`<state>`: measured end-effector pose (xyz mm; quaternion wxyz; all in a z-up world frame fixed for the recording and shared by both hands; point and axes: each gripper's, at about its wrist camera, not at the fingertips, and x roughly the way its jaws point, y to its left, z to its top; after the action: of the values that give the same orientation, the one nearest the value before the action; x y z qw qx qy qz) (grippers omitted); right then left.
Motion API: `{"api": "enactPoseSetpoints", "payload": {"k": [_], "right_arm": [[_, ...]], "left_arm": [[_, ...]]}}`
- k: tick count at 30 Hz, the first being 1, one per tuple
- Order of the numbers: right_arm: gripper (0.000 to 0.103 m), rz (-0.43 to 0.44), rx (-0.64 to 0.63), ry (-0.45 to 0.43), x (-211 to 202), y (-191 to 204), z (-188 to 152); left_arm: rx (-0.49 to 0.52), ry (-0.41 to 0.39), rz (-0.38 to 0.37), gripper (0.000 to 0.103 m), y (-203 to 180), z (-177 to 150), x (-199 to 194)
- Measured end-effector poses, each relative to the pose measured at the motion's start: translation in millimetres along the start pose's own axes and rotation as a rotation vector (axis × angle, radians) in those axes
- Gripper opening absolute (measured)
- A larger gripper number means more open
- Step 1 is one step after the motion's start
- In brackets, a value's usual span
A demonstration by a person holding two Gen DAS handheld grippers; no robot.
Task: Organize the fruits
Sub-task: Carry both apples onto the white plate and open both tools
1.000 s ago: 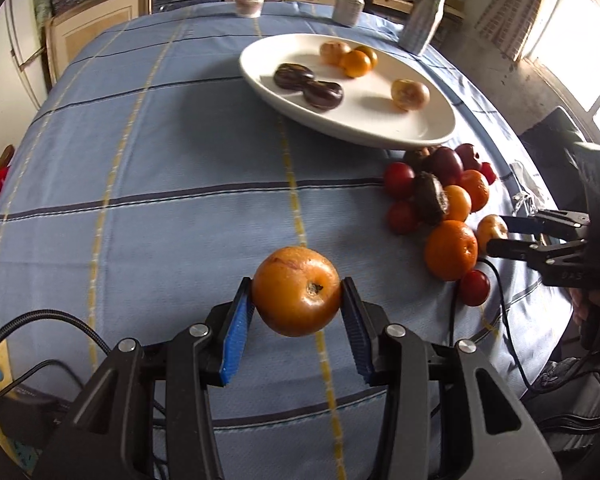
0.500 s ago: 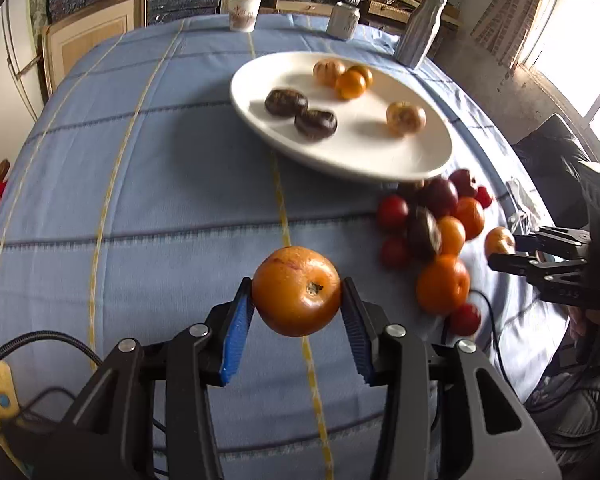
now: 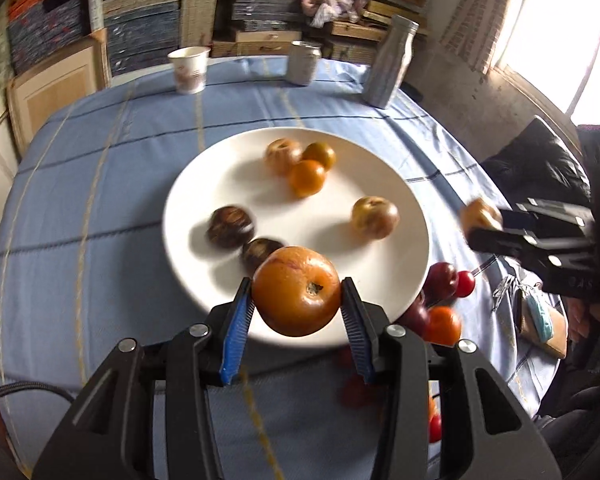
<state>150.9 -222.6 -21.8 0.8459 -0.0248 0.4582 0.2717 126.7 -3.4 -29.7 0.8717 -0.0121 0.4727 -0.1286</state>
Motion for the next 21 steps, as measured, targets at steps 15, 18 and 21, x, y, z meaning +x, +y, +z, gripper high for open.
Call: {"api": "enactPoseSetpoints", "payload": {"k": [15,18,21], "right_arm": [[0.045,0.004,0.023,0.052,77.8,-24.3,56.5],[0.045,-0.003,0.037,0.063,89.5,-27.5,59.8],[0.045,-0.002,0.043,0.076,96.0,-29.4,61.0]], "left_arm": [[0.031,0.101,-0.017,0.043,-11.6,22.1,63.5],[0.033,0.109,-0.015,0.043,-12.0,25.4,69.4],[0.039,0.113,-0.014,0.043,-14.2,27.4,72.8]]}}
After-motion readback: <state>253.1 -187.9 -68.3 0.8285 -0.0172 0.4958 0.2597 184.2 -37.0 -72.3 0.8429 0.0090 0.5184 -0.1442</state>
